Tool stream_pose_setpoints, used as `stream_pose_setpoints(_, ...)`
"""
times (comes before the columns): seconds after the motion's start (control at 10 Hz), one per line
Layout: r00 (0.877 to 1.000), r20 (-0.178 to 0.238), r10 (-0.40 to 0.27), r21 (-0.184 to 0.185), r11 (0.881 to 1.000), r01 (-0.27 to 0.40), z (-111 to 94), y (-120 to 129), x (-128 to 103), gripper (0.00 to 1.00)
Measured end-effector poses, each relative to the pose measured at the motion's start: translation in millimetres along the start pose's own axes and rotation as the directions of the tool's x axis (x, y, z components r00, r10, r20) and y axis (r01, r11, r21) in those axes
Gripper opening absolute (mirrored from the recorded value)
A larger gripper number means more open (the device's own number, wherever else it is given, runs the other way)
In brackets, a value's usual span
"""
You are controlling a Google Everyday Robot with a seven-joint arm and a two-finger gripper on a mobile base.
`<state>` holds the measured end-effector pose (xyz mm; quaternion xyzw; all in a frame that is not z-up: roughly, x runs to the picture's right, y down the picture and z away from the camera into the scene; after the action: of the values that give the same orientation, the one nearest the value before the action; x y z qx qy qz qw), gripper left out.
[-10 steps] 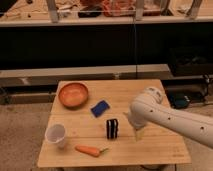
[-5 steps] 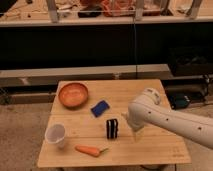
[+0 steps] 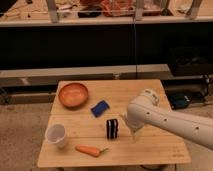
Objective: Knock the eraser over
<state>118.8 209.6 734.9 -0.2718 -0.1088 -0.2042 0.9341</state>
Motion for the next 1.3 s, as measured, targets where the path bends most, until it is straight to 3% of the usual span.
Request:
stream_pose_setpoints(0.5, 0.999, 0.013, -0.034, -0.001, 0.999, 0.034, 7, -6, -9, 0.75)
stream_pose_setpoints(1.3, 0.996, 0.038, -0.082, -0.009, 0.997, 0.082, 17, -30, -23, 0.02)
